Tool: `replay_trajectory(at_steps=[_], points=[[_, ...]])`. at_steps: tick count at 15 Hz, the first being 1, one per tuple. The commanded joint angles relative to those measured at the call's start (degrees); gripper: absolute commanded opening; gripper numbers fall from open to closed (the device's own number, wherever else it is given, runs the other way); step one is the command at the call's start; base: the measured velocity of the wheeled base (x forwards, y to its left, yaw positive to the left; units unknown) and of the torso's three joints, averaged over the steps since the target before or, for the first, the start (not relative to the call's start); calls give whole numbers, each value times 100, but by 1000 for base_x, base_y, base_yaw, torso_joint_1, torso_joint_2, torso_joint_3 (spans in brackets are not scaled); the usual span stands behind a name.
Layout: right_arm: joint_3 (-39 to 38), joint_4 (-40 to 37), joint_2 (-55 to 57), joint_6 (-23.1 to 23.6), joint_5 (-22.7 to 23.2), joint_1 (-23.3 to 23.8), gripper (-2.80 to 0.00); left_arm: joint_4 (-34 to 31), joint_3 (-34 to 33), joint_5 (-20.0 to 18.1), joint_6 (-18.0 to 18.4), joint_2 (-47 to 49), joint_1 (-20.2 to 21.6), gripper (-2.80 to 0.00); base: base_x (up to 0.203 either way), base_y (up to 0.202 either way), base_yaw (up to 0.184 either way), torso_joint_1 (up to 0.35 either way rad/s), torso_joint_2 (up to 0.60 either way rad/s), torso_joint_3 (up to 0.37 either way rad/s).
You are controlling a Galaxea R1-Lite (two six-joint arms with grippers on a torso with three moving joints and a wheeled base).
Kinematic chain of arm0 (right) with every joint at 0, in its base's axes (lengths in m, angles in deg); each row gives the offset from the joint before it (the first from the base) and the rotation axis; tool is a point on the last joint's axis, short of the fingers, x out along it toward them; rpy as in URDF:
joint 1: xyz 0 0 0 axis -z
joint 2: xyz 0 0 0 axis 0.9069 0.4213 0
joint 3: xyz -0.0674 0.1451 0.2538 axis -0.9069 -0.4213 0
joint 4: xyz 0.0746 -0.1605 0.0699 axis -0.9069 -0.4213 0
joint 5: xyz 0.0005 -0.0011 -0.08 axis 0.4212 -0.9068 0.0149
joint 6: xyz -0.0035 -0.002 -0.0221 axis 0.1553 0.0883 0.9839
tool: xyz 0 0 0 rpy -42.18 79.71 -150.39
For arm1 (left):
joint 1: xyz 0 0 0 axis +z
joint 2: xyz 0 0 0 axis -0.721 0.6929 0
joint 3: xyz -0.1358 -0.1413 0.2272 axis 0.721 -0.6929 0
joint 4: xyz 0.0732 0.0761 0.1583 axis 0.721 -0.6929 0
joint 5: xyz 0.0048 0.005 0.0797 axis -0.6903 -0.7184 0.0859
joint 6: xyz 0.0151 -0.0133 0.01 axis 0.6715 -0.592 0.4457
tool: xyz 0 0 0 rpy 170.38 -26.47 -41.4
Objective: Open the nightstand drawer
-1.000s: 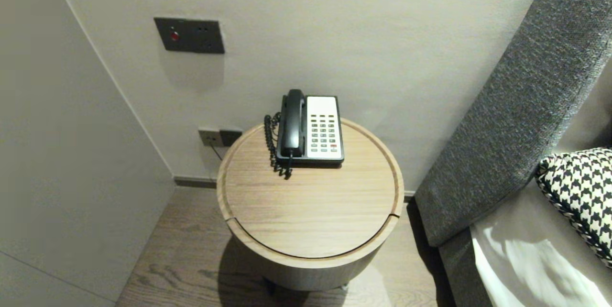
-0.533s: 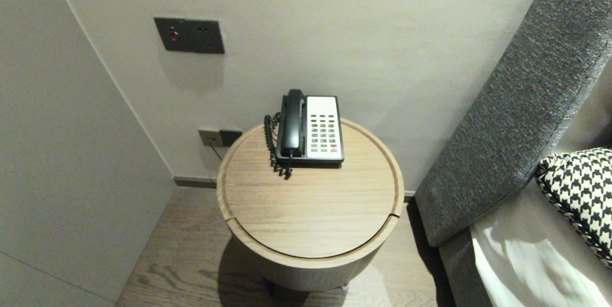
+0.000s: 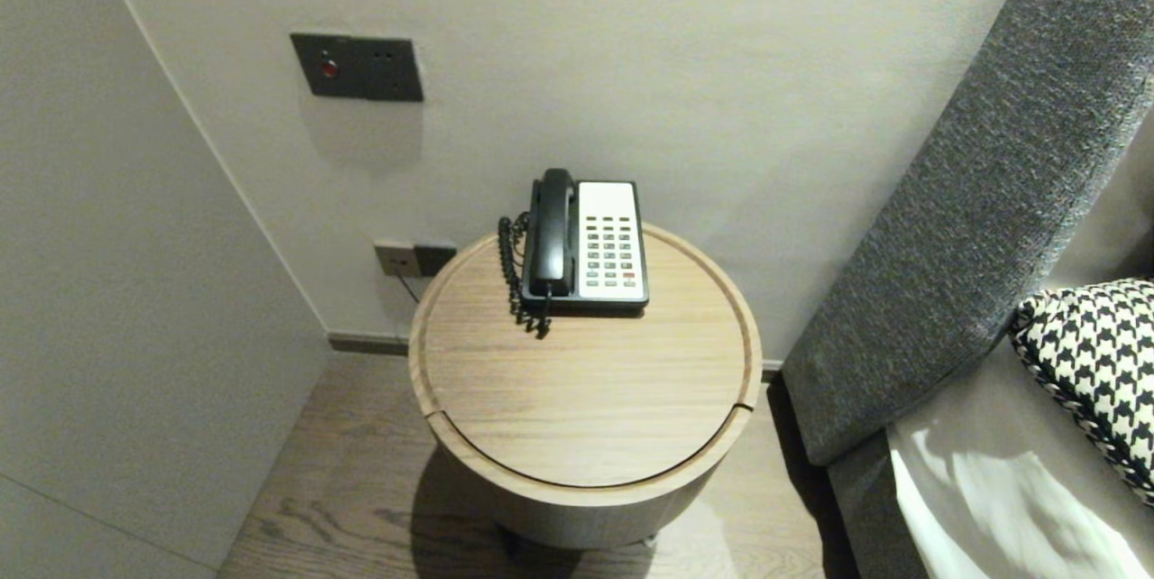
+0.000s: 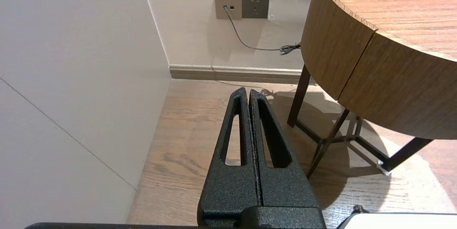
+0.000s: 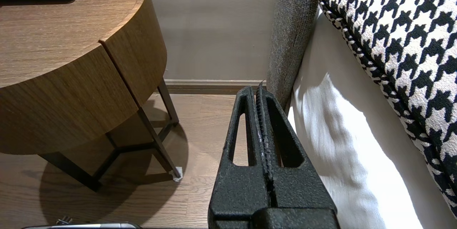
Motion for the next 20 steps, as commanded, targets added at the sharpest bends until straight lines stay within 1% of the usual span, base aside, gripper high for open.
replay_trajectory(at_steps=[1, 19, 20], points=[[-232, 1, 16, 8, -1, -8, -280, 0, -2, -2, 7, 0, 1, -280, 0, 0, 0, 0, 0, 0], [-232, 1, -2, 61, 8, 1, -280, 9, -2, -11, 40, 0, 1, -280, 0, 0, 0, 0, 0, 0], [-231, 1, -2, 61, 8, 1, -280, 9, -2, -5, 2, 0, 1, -280, 0, 0, 0, 0, 0, 0]])
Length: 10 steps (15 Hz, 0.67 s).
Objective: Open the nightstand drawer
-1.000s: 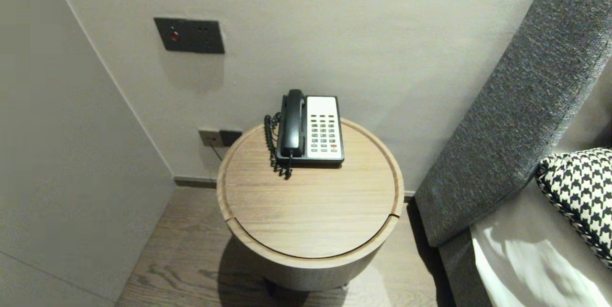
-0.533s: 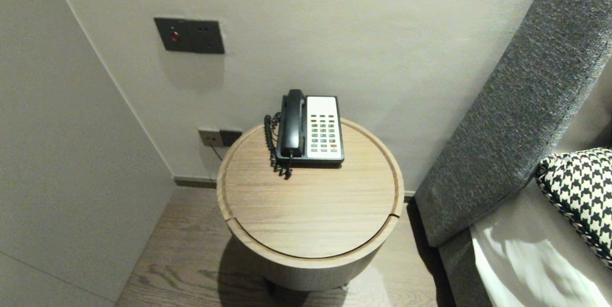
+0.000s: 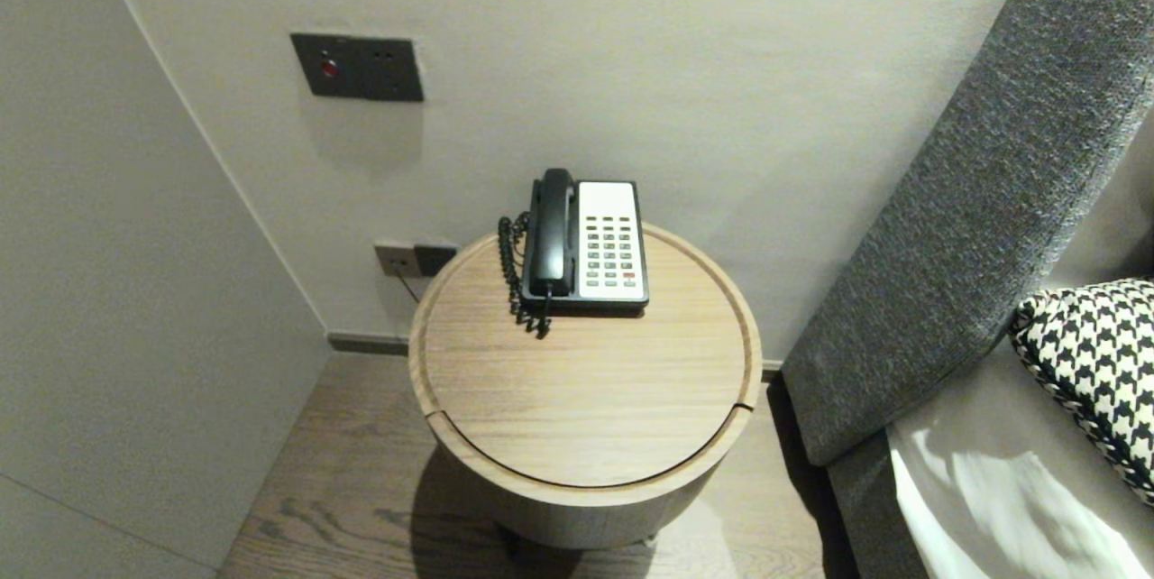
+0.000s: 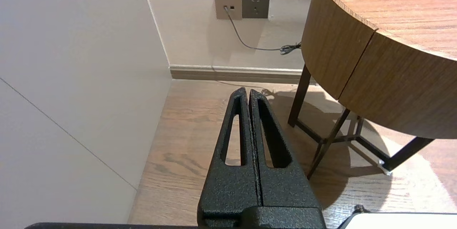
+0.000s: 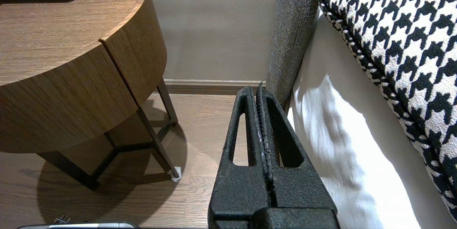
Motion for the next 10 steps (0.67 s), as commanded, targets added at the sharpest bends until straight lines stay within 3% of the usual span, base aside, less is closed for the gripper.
replay_trajectory(at_steps=[1, 10], points=[[-229, 4, 10, 0, -1, -2, -280, -4, 0, -1, 0, 0, 9, -280, 0, 0, 0, 0, 0, 0], [-229, 13, 10, 0, -1, -2, -280, -87, 44, -2, 335, 26, 9, -280, 0, 0, 0, 0, 0, 0]])
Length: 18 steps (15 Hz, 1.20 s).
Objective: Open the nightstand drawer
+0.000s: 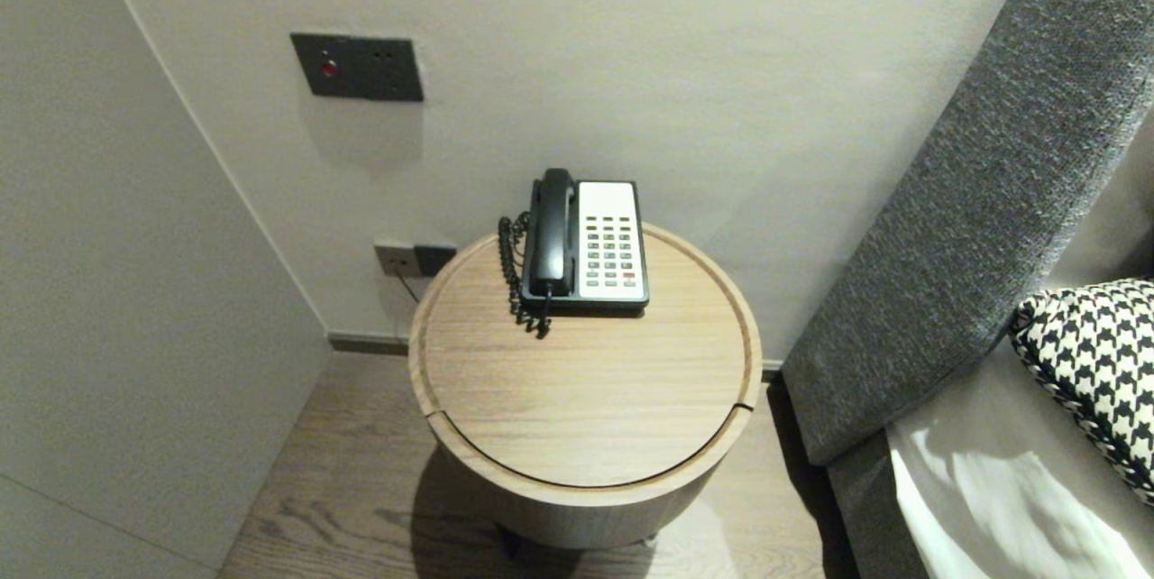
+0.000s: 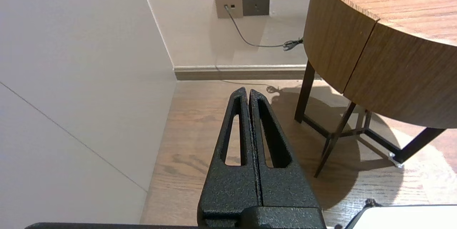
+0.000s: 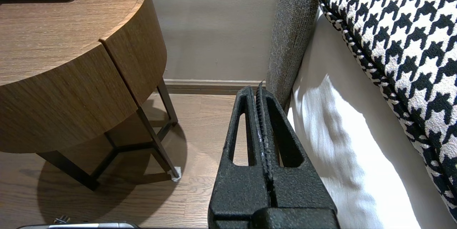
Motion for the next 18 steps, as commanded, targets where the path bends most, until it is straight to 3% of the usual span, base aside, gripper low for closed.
replay_trajectory(at_steps=[1, 5, 13, 15, 18], points=[[-229, 4, 9, 0, -3, -2, -280, -64, 39, 10, 1, 65, 2, -280, 0, 0, 0, 0, 0, 0], [-229, 4, 9, 0, -3, -2, -280, -826, 664, 16, -1, 386, 2, -280, 0, 0, 0, 0, 0, 0], [-229, 4, 9, 0, -3, -2, -280, -884, 2848, 150, -131, 2445, 2, -280, 0, 0, 0, 0, 0, 0], [-229, 4, 9, 0, -3, -2, -280, -994, 3735, 171, -309, 2983, 6, -280, 0, 0, 0, 0, 0, 0], [-229, 4, 9, 0, -3, -2, -280, -2123, 5466, 157, -398, 3521, 8, -280, 0, 0, 0, 0, 0, 0]])
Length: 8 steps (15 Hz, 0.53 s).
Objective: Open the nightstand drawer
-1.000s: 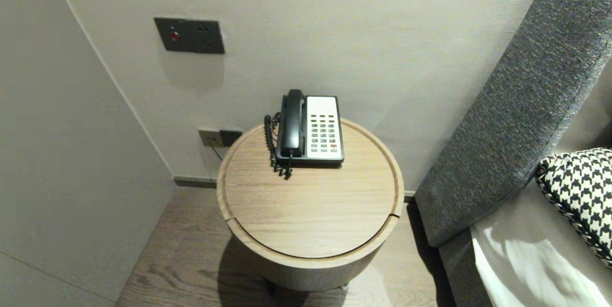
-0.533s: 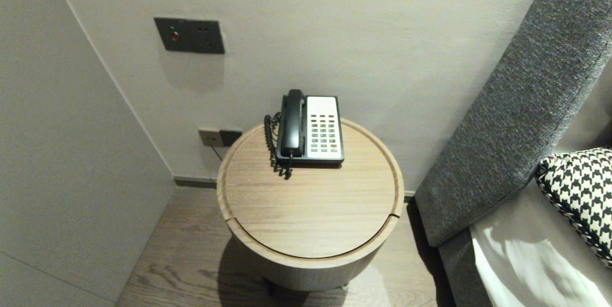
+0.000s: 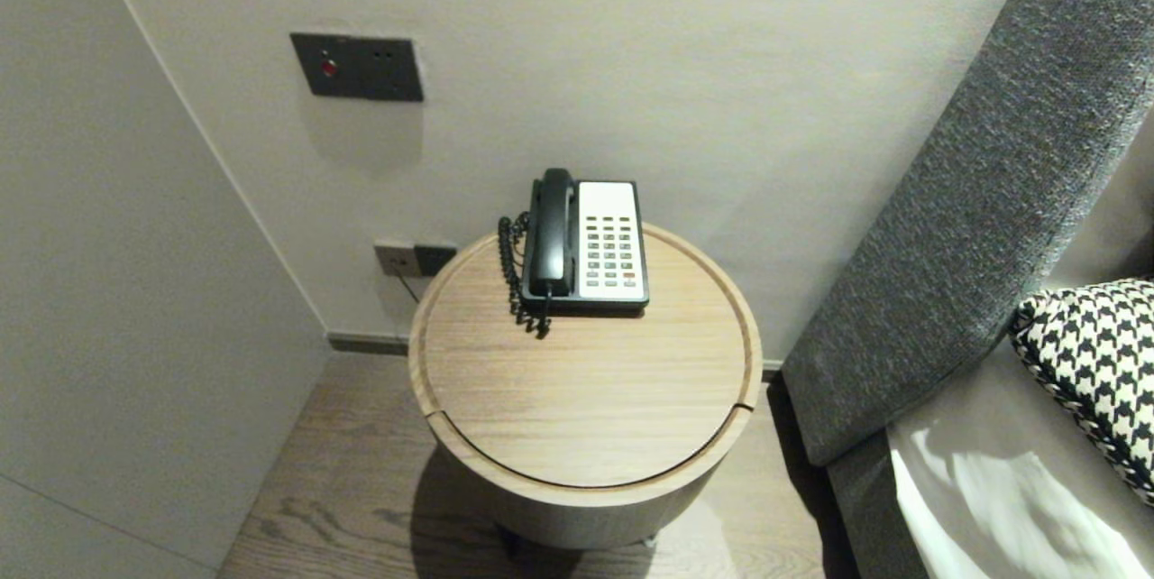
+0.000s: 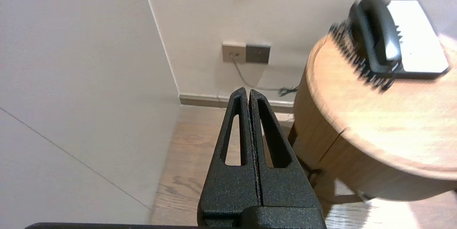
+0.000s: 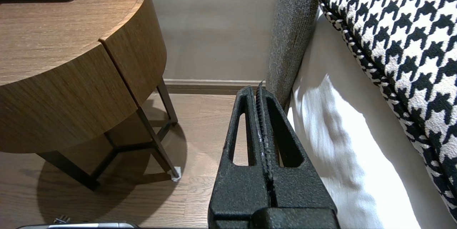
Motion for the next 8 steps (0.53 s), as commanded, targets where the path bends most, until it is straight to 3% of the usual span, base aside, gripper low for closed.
replay_trajectory(at_steps=[1, 4, 8], points=[[-229, 4, 9, 0, -3, -7, -280, -1005, 1445, -20, -30, 710, 3, -280, 0, 0, 0, 0, 0, 0], [-229, 4, 9, 0, -3, -7, -280, -1920, 2610, -19, -59, 1248, 6, -280, 0, 0, 0, 0, 0, 0], [-229, 4, 9, 0, -3, -7, -280, -2295, 3054, -63, -357, 1735, -3, -280, 0, 0, 0, 0, 0, 0]])
